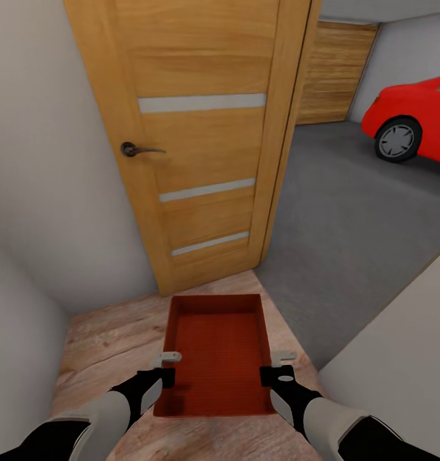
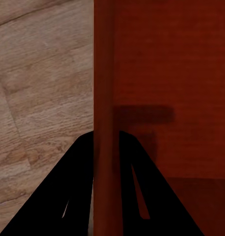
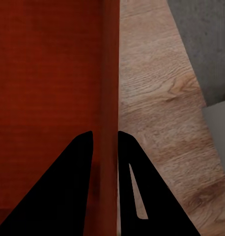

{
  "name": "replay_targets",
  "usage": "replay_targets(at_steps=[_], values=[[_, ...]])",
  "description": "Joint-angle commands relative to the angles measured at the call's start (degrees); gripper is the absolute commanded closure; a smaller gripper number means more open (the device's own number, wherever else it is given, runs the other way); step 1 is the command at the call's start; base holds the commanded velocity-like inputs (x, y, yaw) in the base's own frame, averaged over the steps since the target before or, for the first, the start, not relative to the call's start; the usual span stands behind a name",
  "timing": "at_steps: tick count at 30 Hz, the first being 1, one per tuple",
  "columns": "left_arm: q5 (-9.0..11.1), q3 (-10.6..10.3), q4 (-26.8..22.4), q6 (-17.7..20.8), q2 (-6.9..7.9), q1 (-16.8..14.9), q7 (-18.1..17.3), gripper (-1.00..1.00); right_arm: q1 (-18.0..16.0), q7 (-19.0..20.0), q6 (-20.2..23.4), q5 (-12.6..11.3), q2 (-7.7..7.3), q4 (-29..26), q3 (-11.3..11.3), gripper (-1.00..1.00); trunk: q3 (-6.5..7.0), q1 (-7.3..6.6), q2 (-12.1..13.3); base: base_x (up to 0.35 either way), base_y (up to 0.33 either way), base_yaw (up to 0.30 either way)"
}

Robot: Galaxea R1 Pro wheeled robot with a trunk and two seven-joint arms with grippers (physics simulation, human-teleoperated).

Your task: Move the two storage containers from the living room to the garage. In the garage, place one container on the floor and stack the other container on top of it (either order is fine).

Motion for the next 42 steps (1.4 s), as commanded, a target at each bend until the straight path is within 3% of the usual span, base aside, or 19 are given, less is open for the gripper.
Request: replay_targets(at_steps=[1,17,34,42], values=[[-0.6,-1.7,-0.3,-1.3,1.25,0.0,0.5,1.0,0.0,-0.2,-0.3,-1.3,0.02,1.0,0.0,1.0,-0.04,0.03,0.0,0.299,0.17,-0.235],[-0.6,-1.7,-0.3,-1.3,1.25,0.0,0.5,1.0,0.0,-0.2,-0.3,-1.3,0.02,1.0,0.0,1.0,-0.04,0.03,0.0,0.299,0.128,-0.245],[-0.6,-1.7,-0.3,-1.3,1.2,0.0,0.5,1.0,0.0,-0.2,-0.3,-1.3,0.02,1.0,0.0,1.0,-0.04,0.03,0.0,0.222,0.01,-0.245],[-0.6,-1.7,-0.3,-1.3,1.17,0.0,0.5,1.0,0.0,-0.2,-0.2,-1.3,0.02,1.0,0.0,1.0,-0.04,0.03,0.0,0.18,0.001,-0.05]])
